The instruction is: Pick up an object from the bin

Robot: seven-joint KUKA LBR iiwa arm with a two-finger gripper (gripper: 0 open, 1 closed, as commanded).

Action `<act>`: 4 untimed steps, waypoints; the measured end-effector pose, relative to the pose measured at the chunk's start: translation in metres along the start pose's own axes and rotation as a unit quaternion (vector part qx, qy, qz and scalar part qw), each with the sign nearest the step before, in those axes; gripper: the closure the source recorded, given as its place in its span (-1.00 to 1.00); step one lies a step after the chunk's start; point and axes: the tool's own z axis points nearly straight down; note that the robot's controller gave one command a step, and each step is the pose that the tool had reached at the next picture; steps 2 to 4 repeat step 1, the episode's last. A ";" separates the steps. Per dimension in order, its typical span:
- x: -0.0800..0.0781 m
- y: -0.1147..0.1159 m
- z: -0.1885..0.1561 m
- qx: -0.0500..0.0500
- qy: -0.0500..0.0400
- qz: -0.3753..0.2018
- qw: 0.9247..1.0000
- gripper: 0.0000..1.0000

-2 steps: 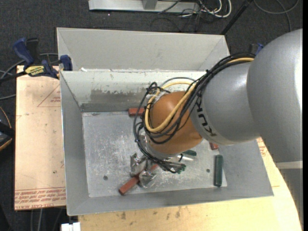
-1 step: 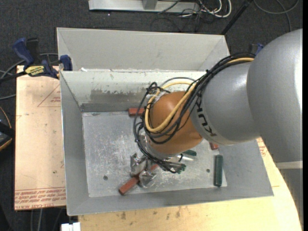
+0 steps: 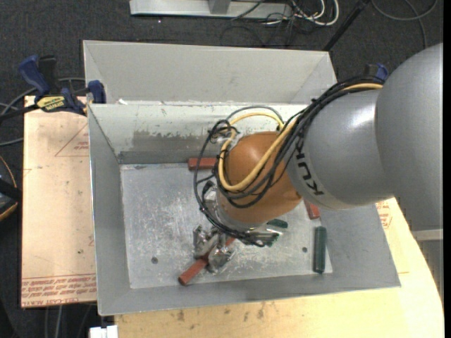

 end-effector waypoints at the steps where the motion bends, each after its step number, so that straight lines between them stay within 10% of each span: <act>1: -0.046 0.016 -0.190 0.001 0.008 -0.008 1.000 1.00; 4: -0.046 0.016 -0.190 0.001 0.008 -0.008 1.000 1.00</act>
Offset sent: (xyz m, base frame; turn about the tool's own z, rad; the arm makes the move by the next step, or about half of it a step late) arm 0.0000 0.0000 0.0000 0.0000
